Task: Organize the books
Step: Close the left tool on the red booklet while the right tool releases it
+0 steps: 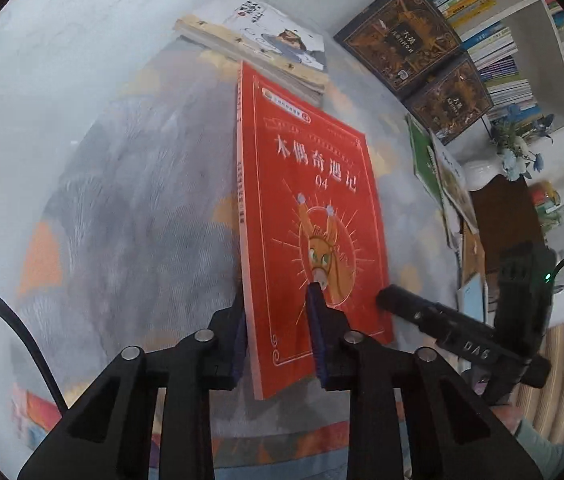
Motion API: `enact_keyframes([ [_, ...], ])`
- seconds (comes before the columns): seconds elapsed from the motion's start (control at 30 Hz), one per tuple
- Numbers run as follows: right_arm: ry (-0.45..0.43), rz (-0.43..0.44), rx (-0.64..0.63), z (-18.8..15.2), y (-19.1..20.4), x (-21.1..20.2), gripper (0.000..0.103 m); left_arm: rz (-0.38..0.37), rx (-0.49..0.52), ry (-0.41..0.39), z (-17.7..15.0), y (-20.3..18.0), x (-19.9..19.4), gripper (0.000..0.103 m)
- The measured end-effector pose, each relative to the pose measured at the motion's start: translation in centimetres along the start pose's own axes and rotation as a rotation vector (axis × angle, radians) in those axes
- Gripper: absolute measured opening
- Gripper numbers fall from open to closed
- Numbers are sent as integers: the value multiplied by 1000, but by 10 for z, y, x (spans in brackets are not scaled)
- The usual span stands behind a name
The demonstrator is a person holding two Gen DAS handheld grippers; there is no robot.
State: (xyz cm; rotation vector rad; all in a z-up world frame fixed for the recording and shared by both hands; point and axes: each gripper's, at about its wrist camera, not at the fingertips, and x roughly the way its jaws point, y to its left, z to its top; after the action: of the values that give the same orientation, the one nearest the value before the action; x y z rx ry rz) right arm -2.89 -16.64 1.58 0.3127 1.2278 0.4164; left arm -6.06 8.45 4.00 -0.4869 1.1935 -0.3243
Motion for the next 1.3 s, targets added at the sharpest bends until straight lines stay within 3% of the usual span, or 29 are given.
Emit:
enact_keyframes([
  [0.1,3,6,16,1,3,3,24,-35,-44,-35,0,1,-6,14],
  [0.2,38,49,82,6,-6,1,24,-141,-106,-29,8,1,-6,14],
  [0.33,55,139,209,3,-25,-2,25,-218,-145,-19,12,-4,-1,14],
  [0.5,50,175,260,-2,-33,-4,25,-136,-106,14,10,-15,13,14],
  [0.57,73,176,260,-3,-32,-6,25,-162,-135,6,13,-14,9,13],
  [0.63,100,192,281,-7,-35,-9,30,-196,-158,-6,21,-14,2,13],
  [0.7,111,248,330,-14,-41,-12,49,-222,-171,3,29,-14,-1,11],
  [0.77,113,335,386,-21,-47,-12,57,-229,-212,20,38,-13,0,11],
  [0.9,125,493,507,-28,-63,-1,57,-306,-317,78,46,-7,8,11],
  [1.0,91,613,586,-30,-66,5,56,-344,-324,99,50,-10,9,11],
  [1.03,71,634,601,-29,-66,7,52,-358,-338,117,51,-9,11,11],
  [1.07,52,644,606,-27,-66,7,35,-364,-350,127,52,-8,12,11],
  [1.13,20,646,624,-25,-64,7,27,-321,-328,130,54,-8,12,11],
  [1.2,7,631,611,-24,-59,4,19,-210,-246,127,55,-12,10,11],
  [1.3,-8,444,437,-11,-35,-13,19,-114,-87,138,50,-27,8,12],
])
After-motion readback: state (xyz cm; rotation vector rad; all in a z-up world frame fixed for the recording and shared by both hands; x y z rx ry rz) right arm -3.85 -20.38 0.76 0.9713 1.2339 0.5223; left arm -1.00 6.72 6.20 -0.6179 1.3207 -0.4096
